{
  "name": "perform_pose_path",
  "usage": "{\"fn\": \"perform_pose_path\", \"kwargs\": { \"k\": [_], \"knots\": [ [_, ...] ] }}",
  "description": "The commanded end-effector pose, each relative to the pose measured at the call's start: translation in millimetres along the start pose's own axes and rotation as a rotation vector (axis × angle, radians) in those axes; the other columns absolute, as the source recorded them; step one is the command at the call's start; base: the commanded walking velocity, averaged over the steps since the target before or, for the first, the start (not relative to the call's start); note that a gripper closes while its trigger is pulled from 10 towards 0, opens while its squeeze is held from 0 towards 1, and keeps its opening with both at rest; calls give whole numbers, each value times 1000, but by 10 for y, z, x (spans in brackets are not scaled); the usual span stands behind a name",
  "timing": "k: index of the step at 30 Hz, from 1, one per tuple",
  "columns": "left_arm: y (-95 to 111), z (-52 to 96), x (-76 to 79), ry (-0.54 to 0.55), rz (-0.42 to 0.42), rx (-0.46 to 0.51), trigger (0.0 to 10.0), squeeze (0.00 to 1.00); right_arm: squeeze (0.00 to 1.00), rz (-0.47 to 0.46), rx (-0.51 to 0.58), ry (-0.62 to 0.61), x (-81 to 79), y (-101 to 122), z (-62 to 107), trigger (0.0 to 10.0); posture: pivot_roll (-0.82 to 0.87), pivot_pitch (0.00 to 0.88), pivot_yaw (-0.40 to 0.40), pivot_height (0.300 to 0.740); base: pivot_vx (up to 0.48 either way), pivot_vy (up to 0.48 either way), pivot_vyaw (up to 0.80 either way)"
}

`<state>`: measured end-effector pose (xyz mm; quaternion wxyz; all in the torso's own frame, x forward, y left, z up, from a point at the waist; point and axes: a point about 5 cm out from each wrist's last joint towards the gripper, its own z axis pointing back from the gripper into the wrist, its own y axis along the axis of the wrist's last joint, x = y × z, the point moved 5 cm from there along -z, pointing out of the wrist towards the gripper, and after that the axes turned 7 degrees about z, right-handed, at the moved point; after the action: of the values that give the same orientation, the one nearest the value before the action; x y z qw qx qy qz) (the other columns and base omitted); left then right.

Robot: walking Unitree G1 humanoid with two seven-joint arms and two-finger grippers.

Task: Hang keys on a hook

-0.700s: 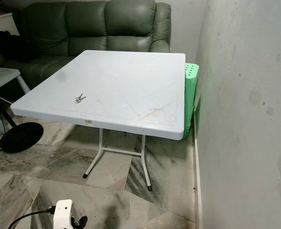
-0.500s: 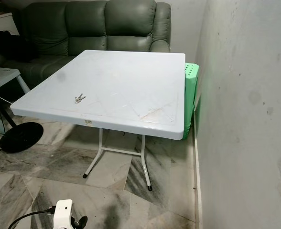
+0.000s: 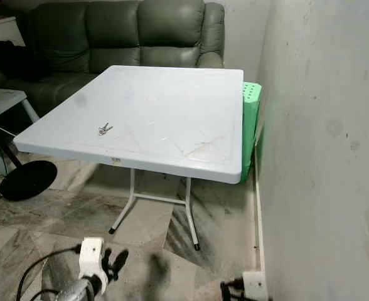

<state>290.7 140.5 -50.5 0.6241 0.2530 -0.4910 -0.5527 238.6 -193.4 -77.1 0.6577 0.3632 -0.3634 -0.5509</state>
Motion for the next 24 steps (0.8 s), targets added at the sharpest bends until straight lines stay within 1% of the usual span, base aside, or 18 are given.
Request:
{"fn": "perform_pose_path", "kwargs": {
  "k": [1, 4, 5, 7, 8, 9, 10, 12, 14, 15, 16, 17, 18, 20, 21, 22, 24],
  "knots": [
    [263, -53, -16, -8, 0, 96, 10000, 0, 0, -12, 98, 1, 0, 225, -62, 10000, 81, 0, 58, 740, 0, 0, 0],
    [522, -115, 12, -23, 9, 180, 10000, 0, 0, -7, 212, 0, 11, 515, -123, 10000, 79, 0, 58, 740, 0, 0, 0],
    [640, -135, 26, -33, 16, 219, 10000, 0, 0, -21, 260, -7, 30, 644, -145, 10000, 78, 0, 58, 740, 0, 0, 0],
    [811, -155, 47, -48, 26, 276, 10000, 0, 0, -29, 326, -13, 50, 828, -169, 10000, 78, 0, 59, 740, 0, 0, 0],
    [811, -155, 47, -48, 26, 276, 10000, 0, 0, -29, 326, -13, 50, 828, -169, 10000, 78, 0, 59, 740, 0, 0, 0],
    [860, -157, 53, -53, 27, 293, 10000, 0, 0, -27, 347, -12, 52, 880, -172, 10000, 78, 0, 59, 740, 0, 0, 0],
    [970, -165, 76, -66, 22, 327, 10000, 0, 0, -22, 387, -9, 53, 997, -180, 10000, 80, 0, 60, 740, 0, 0, 0],
    [1256, -172, 133, -93, 9, 408, 10000, 0, 0, -24, 488, -7, 52, 1316, -186, 10000, 82, 0, 62, 740, 0, 0, 0],
    [1256, -172, 133, -93, 9, 408, 10000, 0, 0, -24, 488, -7, 52, 1316, -186, 10000, 82, 0, 62, 740, 0, 0, 0],
    [1445, -162, 177, -110, 1, 459, 10000, 0, 0, -32, 556, 0, 37, 1538, -167, 10000, 82, 0, 62, 740, 0, 0, 0],
    [1529, -154, 202, -122, 3, 478, 10000, 0, 0, -36, 583, 7, 19, 1641, -153, 10000, 86, 0, 64, 740, 0, 0, 0],
    [1529, -154, 202, -122, 3, 478, 10000, 0, 0, -36, 583, 7, 19, 1641, -153, 10000, 86, 0, 64, 740, 0, 0, 0],
    [1660, -137, 238, -136, -1, 504, 10000, 0, 0, -38, 612, 10, -5, 1804, -139, 10000, 86, 0, 64, 740, 0, 0, 0],
    [1690, -133, 246, -139, -2, 507, 10000, 0, 0, -40, 618, 9, -8, 1847, -135, 10000, 86, 0, 64, 740, 0, 0, 0],
    [1775, -123, 267, -146, -8, 520, 10000, 0, 0, -42, 637, 1, -7, 1963, -127, 10000, 85, 0, 69, 740, 0, 0, 0],
    [1923, -97, 299, -148, -14, 548, 10000, 0, 0, -39, 675, 11, -30, 2162, -93, 10000, 86, 0, 70, 740, 0, 0, 0],
    [1998, -86, 342, -159, -24, 550, 10000, 0, 0, -20, 694, -2, -21, 2281, -64, 10000, 85, 0, 71, 740, 0, 0, 0]
  ]
}}
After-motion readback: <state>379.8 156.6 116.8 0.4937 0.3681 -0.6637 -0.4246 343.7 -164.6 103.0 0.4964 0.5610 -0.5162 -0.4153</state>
